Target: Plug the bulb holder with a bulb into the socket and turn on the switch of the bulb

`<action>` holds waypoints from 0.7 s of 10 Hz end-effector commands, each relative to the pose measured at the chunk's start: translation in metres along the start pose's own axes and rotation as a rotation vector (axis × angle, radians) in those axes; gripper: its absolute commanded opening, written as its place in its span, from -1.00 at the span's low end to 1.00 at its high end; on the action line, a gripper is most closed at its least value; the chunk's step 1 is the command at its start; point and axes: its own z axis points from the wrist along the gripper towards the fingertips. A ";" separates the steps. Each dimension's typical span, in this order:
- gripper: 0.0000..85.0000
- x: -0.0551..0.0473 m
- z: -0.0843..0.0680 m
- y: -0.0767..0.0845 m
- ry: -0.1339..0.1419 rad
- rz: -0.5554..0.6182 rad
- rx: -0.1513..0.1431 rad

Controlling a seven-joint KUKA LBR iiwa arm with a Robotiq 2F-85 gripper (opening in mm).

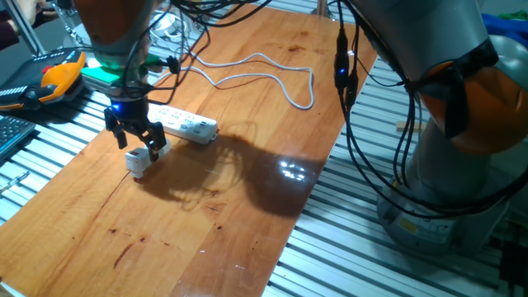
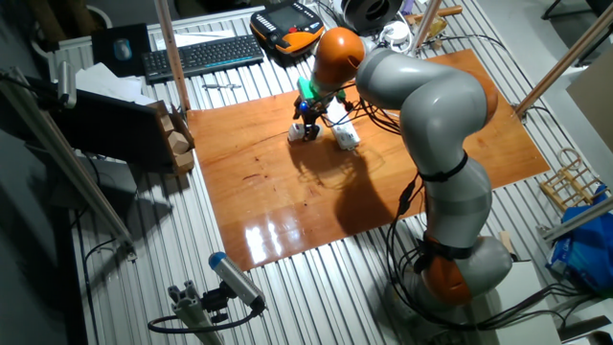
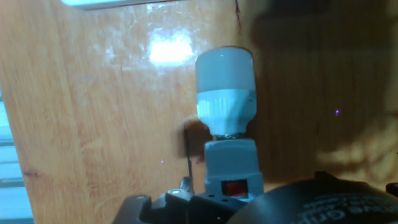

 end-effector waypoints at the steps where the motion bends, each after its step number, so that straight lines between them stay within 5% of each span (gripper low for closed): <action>1: 1.00 0.000 -0.001 0.000 -0.002 -0.003 0.000; 4: 1.00 0.000 0.004 0.001 0.003 -0.009 -0.003; 5: 0.60 0.000 0.005 0.002 0.004 -0.012 0.000; 7: 0.60 0.000 0.006 0.002 0.012 -0.015 0.010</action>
